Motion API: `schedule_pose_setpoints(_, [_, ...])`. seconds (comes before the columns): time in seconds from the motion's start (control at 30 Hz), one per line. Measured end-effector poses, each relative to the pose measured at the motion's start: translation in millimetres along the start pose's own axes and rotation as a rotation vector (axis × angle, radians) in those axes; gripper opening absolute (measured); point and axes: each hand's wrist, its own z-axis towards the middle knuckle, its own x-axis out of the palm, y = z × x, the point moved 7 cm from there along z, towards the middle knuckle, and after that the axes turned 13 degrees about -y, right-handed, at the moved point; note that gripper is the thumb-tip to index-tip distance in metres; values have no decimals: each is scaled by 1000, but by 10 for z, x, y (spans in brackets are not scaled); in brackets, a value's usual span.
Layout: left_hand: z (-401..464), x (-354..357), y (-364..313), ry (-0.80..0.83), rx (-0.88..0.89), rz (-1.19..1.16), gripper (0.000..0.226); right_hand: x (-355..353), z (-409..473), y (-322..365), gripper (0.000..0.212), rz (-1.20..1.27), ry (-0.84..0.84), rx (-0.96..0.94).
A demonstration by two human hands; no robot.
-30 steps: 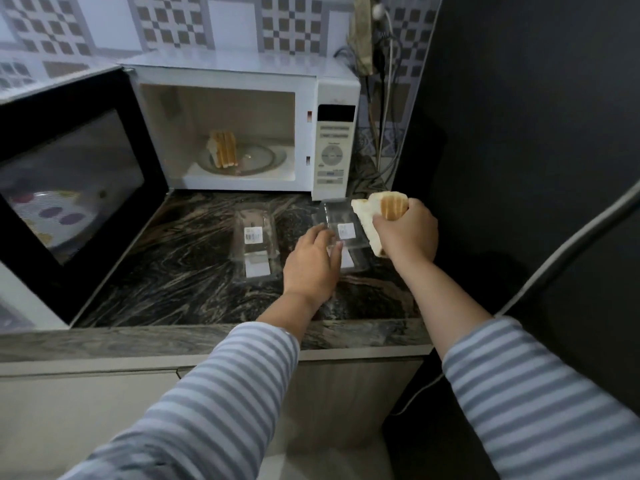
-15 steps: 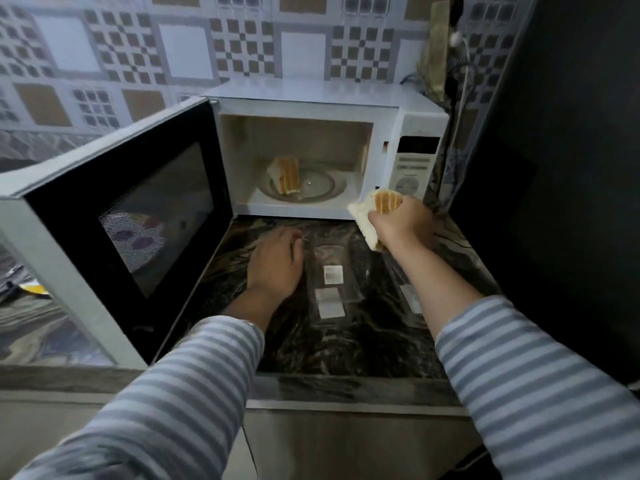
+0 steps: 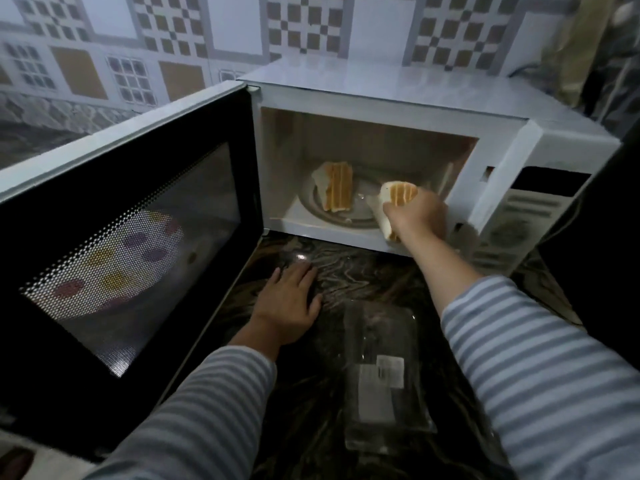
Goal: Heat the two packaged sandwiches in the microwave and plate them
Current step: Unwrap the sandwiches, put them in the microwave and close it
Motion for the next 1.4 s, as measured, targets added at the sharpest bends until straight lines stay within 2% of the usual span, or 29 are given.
schedule_pose_setpoints(0.1, [-5,26,27,-51,8,-57,86,205,224,76,42,-33,-3,1])
schedule_pose_setpoints(0.23, [24,2,61,-81,-11,-115,85,518,405,135,37,-1,66,8])
schedule_pose_setpoints(0.37, [45,-13,69,-107,-13,-143,80,748,530,234,28,8,60,-29])
schedule_pose_setpoints(0.5, [39,-33,76,-122,-13,-158,77,940,614,246,42,-42,77,-20])
schedule_pose_setpoints(0.67, [42,-27,93,-136,-8,-157,74,1029,645,223,46,-29,68,-18])
schedule_pose_setpoints(0.87, [44,-9,99,-146,-8,-163,73,959,628,218,61,41,93,33])
schedule_pose_setpoints(1.07, [55,3,86,-122,-17,-174,79,599,426,115,36,-17,59,49])
schedule_pose_setpoints(1.17, [32,31,74,-59,-34,-137,83,338,119,31,46,-32,79,18])
schedule_pose_setpoints(1.23, [27,33,41,-5,-90,-166,71,204,-135,-50,51,-6,125,-15])
schedule_pose_setpoints(1.3, [20,-77,-60,-19,-165,-267,52,128,-387,-156,48,38,211,-44])
schedule_pose_setpoints(1.4, [-133,-367,-306,-35,-251,-439,49,-37,-730,-314,48,26,350,-36])
